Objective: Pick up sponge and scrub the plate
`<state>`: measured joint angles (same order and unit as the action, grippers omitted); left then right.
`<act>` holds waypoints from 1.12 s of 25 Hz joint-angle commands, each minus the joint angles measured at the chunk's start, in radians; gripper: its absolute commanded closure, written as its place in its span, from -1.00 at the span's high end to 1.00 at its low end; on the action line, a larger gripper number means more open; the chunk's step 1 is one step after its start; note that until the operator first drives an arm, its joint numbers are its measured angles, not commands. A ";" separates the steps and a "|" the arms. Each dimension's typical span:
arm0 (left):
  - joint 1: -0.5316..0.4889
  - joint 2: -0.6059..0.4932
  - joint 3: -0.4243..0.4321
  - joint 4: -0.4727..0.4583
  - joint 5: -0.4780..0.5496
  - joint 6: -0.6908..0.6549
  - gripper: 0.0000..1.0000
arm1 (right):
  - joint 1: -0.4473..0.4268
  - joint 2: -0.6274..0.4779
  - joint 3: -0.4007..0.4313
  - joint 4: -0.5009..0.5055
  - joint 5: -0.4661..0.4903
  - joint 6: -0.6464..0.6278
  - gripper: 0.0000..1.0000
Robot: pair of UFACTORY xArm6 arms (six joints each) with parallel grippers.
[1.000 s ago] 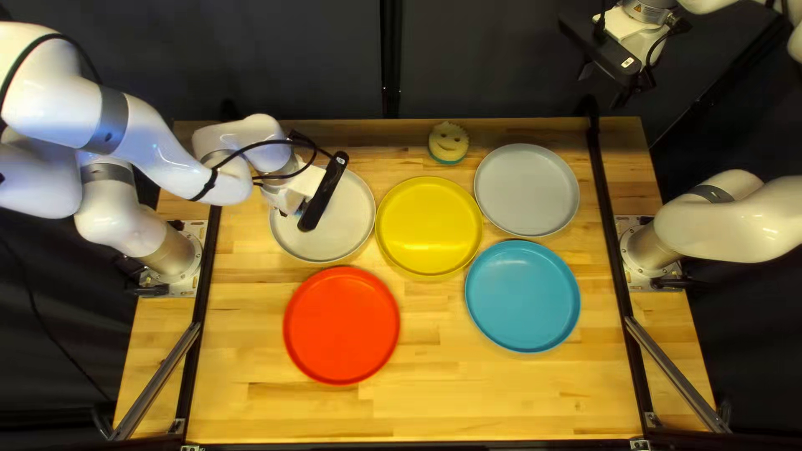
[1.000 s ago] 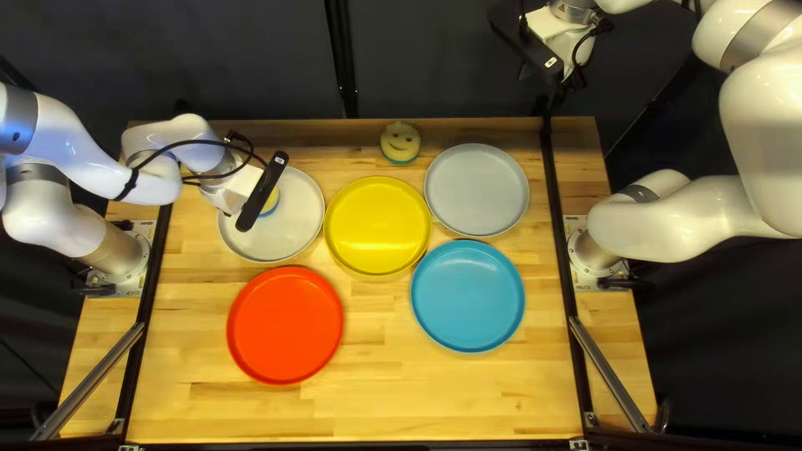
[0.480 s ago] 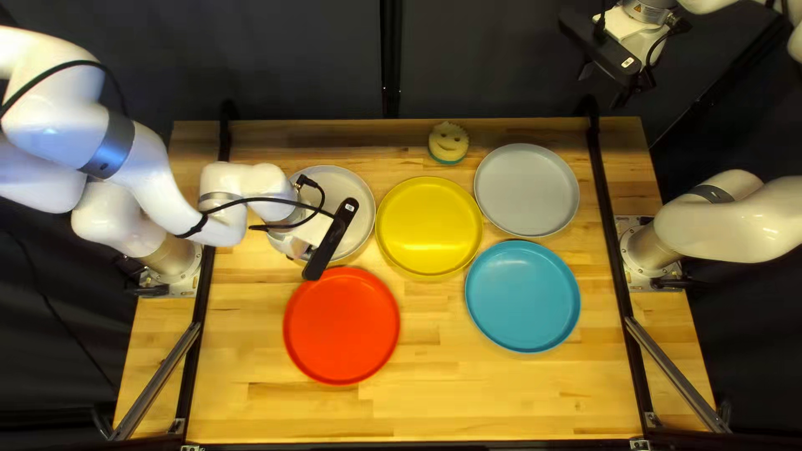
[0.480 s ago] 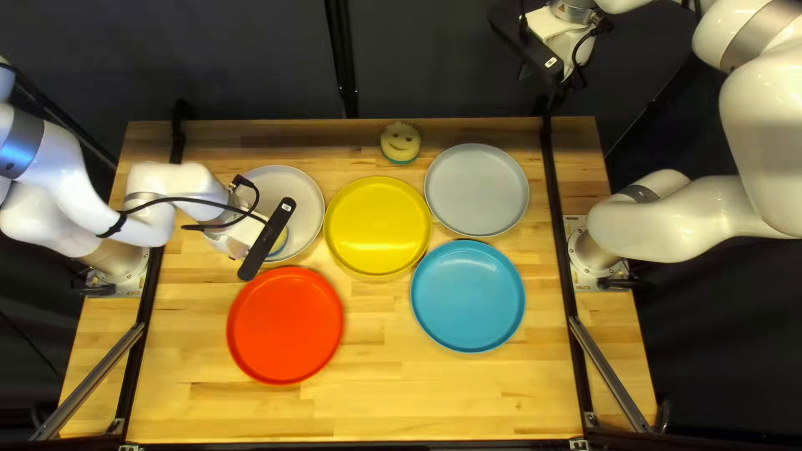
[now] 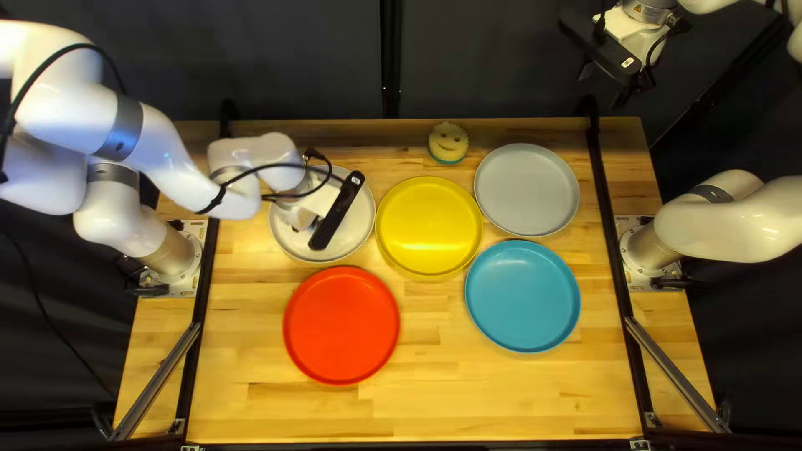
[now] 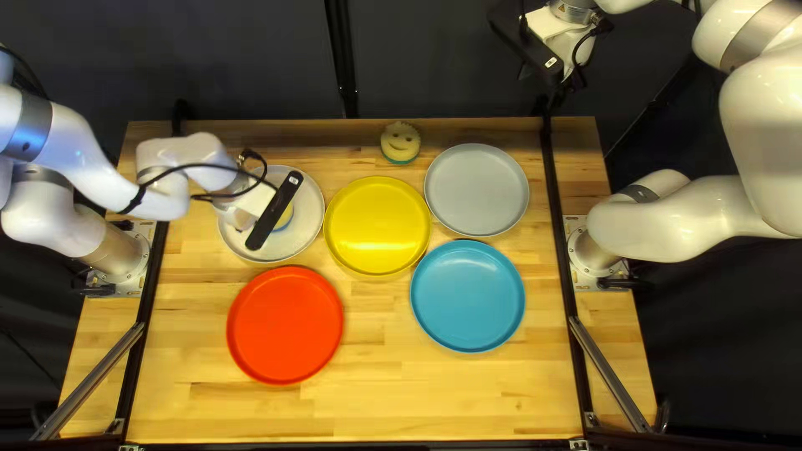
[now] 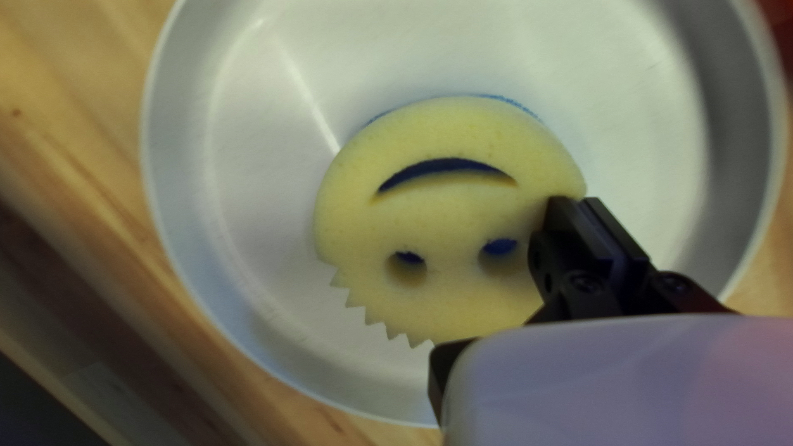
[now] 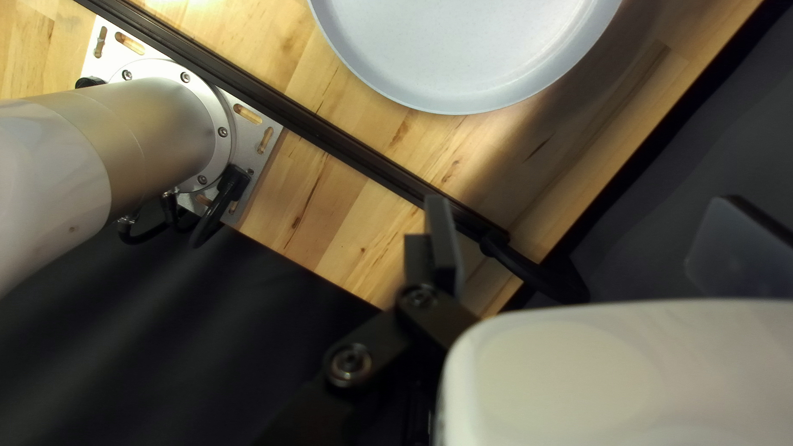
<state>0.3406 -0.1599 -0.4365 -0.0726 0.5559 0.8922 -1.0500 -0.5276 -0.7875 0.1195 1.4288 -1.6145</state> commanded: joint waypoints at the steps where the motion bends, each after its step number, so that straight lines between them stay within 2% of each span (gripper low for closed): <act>1: 0.013 0.020 -0.040 0.004 0.025 0.014 -1.00 | 0.000 0.000 0.000 0.000 0.000 0.000 1.00; 6: -0.105 -0.040 0.011 0.019 0.014 -0.101 -1.00 | 0.000 0.000 0.000 0.000 0.000 0.000 1.00; 9: -0.232 -0.103 0.043 0.054 0.018 -0.246 -1.00 | 0.000 0.000 0.000 0.000 0.000 0.000 1.00; 15: -0.463 -0.160 0.014 0.184 0.068 -0.541 -1.00 | 0.000 0.000 0.000 0.000 0.000 0.000 1.00; 19: -0.596 -0.126 -0.033 0.269 0.074 -0.711 -1.00 | 0.000 0.000 0.000 0.000 0.000 0.000 1.00; 23: -0.681 -0.070 -0.084 0.324 0.070 -0.816 -1.00 | 0.000 0.000 0.000 0.000 0.000 0.000 1.00; 28: -0.689 -0.071 -0.095 0.330 0.082 -0.825 -1.00 | 0.000 0.000 0.000 0.000 0.000 0.000 1.00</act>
<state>-0.3479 -0.2310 -0.5307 0.2564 0.6376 0.0695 -1.0500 -0.5276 -0.7875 0.1195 1.4288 -1.6145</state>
